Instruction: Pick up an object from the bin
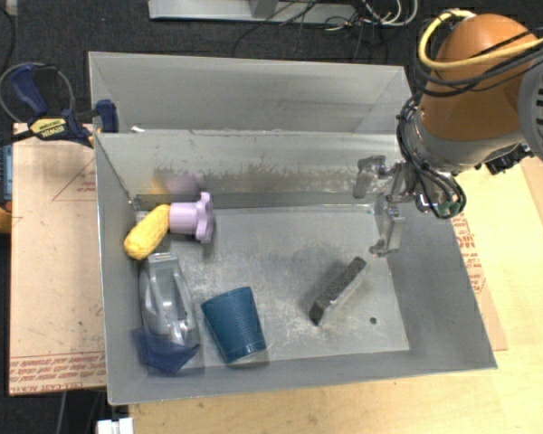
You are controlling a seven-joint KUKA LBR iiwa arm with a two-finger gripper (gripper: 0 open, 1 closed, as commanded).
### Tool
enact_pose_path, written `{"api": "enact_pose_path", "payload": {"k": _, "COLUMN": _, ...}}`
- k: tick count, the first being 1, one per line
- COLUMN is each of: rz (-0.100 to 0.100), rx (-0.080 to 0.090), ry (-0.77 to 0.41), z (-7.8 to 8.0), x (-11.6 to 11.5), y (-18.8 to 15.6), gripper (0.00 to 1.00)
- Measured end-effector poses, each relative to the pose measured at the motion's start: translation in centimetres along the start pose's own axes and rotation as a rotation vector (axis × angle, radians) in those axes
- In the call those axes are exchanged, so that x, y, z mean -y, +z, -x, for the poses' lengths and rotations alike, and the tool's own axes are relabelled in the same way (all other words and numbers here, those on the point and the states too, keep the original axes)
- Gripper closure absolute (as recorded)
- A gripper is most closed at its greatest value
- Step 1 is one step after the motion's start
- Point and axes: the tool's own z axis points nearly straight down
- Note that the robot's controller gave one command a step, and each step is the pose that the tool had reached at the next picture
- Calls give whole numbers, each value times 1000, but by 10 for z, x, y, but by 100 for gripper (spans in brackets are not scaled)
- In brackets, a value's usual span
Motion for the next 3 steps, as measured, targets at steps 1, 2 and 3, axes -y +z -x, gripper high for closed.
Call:
{"api": "enact_pose_path", "payload": {"k": 1, "rz": 0, "rx": 0, "ry": 0, "z": 0, "x": 0, "y": 0, "gripper": 0}}
{"api": "enact_pose_path", "payload": {"k": 2, "rz": 1, "rx": -1, "ry": -169, "z": 3, "x": 2, "y": 43, "gripper": 0}}
{"api": "enact_pose_path", "payload": {"k": 3, "rz": 0, "rx": 6, "ry": -104, "z": 8, "x": 0, "y": 29, "gripper": 0}}
